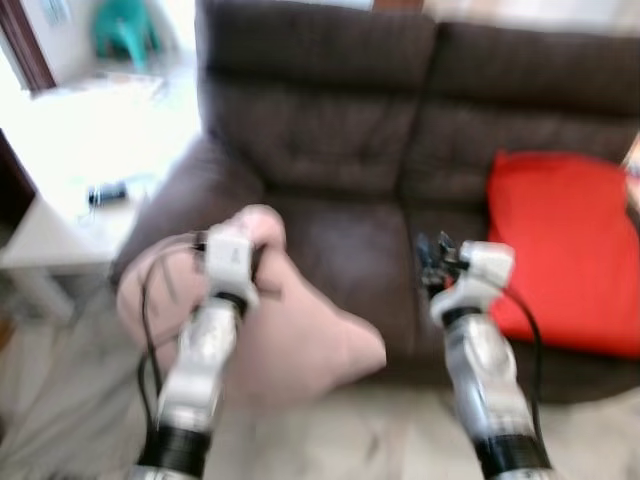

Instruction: Move the pillow to the sofa from floor

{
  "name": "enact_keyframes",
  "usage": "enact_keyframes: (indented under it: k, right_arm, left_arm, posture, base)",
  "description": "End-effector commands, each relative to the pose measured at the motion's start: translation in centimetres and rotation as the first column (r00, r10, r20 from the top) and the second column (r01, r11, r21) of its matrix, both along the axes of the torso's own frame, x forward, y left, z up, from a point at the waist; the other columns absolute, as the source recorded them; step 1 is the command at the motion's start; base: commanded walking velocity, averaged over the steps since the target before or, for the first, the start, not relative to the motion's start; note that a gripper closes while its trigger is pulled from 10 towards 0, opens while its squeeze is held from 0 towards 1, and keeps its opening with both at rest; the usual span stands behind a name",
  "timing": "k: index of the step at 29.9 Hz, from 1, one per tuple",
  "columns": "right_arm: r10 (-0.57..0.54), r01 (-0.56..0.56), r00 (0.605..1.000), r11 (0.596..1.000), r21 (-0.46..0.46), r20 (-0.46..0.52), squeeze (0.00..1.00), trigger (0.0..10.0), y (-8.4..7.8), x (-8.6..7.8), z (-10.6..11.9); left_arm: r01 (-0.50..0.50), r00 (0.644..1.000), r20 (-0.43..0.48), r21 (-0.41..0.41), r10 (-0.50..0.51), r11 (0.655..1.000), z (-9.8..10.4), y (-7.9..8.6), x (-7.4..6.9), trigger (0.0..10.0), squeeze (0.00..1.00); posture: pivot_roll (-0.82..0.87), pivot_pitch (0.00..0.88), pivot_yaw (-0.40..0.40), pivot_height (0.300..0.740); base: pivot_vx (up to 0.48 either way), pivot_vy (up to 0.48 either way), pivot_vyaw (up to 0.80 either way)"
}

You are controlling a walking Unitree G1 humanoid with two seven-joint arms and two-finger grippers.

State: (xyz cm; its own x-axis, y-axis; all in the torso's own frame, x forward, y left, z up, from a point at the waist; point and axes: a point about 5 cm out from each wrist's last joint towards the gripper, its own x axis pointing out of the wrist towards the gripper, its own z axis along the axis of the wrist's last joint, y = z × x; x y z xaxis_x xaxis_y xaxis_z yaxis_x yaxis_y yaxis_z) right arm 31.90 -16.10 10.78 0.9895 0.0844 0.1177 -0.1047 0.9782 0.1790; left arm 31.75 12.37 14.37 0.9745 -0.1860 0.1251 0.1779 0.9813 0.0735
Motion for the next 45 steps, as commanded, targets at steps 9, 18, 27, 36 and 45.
enact_keyframes:
  k: [9, 18, 27, 36, 45]
  right_arm:
    - [0.117, -0.151, 0.977, 0.970, -0.190, -0.177, 0.00, 10.0, -0.9, 0.0, -1.9]
    - [0.248, -0.406, 0.870, 0.850, -0.336, -0.425, 0.00, 10.0, -2.5, -1.0, -4.4]
    - [0.305, -0.509, 0.803, 0.798, -0.323, -0.512, 0.00, 10.0, -2.4, -1.6, -5.2]
    - [0.324, -0.599, 0.726, 0.731, -0.326, -0.607, 1.00, 10.0, -2.0, -2.7, -7.1]
    - [0.202, -0.518, 0.779, 0.740, -0.429, -0.593, 1.00, 10.0, -3.1, -1.7, -7.1]
  left_arm:
    - [0.004, 0.993, 0.114, -0.013, -0.002, 1.000, 2.6, -0.1, 0.3, 10.0, 0.00]
    - [0.025, 0.993, 0.113, -0.015, -0.023, 1.000, 2.7, -0.3, 0.4, 10.0, 0.00]
    - [0.053, 0.993, 0.102, -0.013, -0.052, 0.999, 2.6, -0.7, 0.4, 10.0, 0.00]
    - [0.095, 0.991, 0.097, -0.019, -0.093, 0.995, 2.6, -1.2, 0.2, 10.0, 0.00]
    - [0.143, 0.986, 0.091, -0.017, -0.141, 0.990, 2.5, -1.7, 0.1, 10.0, 0.00]
  posture:
    - [0.06, 0.000, -0.087, 0.740]
    - [0.06, 0.000, -0.090, 0.740]
    - [0.07, 0.000, -0.091, 0.740]
    - [0.07, 0.000, -0.090, 0.740]
    - [0.07, 0.000, -0.090, 0.740]
  base:
    - [0.000, 0.000, 0.00]
    - [0.000, 0.000, 0.00]
    - [0.000, 0.000, 0.00]
    - [0.000, 0.000, 0.00]
    - [0.000, 0.000, 0.00]
